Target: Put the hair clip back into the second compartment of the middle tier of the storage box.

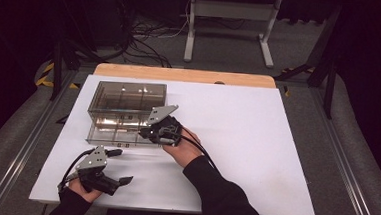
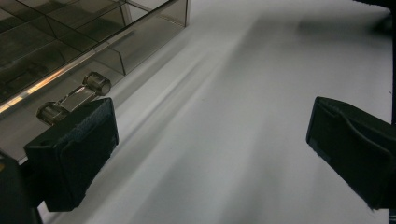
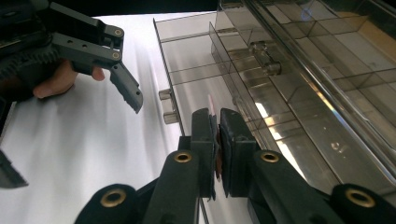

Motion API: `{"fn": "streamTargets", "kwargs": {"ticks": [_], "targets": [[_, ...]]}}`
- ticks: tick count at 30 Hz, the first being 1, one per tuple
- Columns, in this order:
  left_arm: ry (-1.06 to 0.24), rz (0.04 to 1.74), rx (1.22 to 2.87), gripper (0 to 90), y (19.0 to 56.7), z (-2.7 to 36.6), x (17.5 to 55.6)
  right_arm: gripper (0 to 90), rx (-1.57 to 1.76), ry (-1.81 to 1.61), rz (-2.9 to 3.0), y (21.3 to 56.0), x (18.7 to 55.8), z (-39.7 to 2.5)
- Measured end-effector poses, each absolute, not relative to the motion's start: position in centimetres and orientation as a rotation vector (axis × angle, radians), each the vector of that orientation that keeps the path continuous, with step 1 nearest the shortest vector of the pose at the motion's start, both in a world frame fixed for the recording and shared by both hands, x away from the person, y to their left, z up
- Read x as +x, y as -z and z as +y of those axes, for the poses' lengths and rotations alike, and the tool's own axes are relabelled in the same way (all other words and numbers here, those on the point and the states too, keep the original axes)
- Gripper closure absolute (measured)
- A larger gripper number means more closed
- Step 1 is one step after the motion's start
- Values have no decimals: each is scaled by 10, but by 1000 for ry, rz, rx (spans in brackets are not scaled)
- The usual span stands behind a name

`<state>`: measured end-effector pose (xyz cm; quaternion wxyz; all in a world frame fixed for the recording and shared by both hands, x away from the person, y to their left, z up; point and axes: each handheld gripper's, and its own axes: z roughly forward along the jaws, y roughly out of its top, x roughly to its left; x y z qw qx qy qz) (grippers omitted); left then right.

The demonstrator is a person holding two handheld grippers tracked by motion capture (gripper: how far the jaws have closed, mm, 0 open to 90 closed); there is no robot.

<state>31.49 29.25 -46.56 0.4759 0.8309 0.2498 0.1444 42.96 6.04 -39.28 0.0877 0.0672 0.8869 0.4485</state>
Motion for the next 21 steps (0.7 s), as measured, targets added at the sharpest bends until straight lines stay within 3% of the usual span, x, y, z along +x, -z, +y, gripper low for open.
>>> {"fn": "streamTargets", "kwargs": {"ticks": [21], "targets": [[-344, 597, 2028, 32, 464, 292, 315, 849, 196, -1328, 2668, 401, 437, 92]]}}
